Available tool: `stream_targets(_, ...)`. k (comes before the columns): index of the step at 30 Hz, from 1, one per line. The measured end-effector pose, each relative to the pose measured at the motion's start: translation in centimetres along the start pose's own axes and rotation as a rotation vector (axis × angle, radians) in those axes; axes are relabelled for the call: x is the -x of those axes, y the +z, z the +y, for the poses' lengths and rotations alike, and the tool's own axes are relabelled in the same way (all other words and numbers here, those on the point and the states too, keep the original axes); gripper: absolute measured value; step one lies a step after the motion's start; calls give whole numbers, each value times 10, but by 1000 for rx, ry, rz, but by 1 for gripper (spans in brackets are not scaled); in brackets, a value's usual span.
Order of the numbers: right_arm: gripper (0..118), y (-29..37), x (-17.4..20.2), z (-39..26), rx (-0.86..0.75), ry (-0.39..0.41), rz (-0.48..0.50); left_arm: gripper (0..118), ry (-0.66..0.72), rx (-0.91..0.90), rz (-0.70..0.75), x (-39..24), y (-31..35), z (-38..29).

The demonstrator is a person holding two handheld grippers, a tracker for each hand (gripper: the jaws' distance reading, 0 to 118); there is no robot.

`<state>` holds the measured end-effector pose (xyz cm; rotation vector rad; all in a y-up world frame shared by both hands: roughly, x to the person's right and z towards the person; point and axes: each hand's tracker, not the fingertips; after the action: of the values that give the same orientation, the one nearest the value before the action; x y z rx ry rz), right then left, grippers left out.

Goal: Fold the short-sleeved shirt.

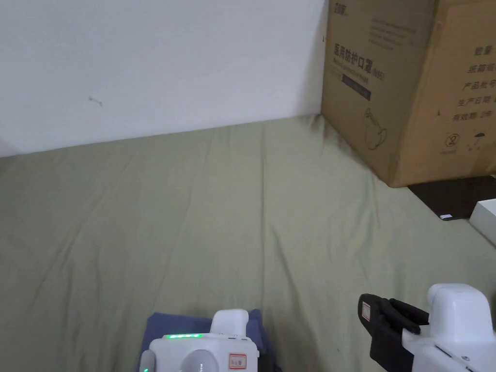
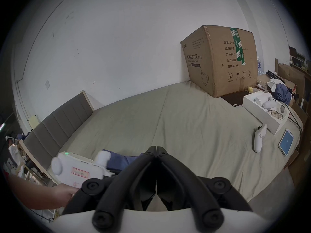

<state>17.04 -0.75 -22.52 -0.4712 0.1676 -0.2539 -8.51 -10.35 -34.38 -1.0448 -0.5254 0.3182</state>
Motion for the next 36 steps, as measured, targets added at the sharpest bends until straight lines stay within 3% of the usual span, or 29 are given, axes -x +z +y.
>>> stream_targets(2,0,4,1,2,-12,-6,17,0,-42,-180,-45,-6,41,-1)
stream_targets(6,0,17,11,17,-85,39,51,0,-238,-537,125,-20,144,-5)
stream_targets(11,0,52,34,40,-272,104,68,0,-335,-836,363,-27,230,-26)
stream_targets(13,0,64,45,42,-387,169,18,0,-360,-909,460,-27,247,-38)
stream_targets(16,0,73,57,28,-610,232,-95,0,-290,-998,622,-24,251,-58)
stream_targets(18,0,71,62,11,-717,265,-176,0,-245,-1062,588,-15,249,-75)
stream_targets(20,0,65,66,5,-653,305,-221,0,-177,-1124,583,-8,247,-89)
stream_targets(22,0,60,67,1,-591,271,-211,0,-132,-1128,601,-5,248,-95)
stream_targets(24,0,61,65,-3,-573,221,-202,0,-143,-1113,604,-5,248,-94)
stream_targets(32,0,66,66,6,-571,218,-217,0,-239,-1123,578,-17,253,-94)
stream_targets(34,0,59,69,14,-549,223,-104,0,-250,-1098,529,-15,260,-92)
stream_targets(36,0,30,72,23,-379,279,75,0,-255,-1036,550,-9,263,-88)
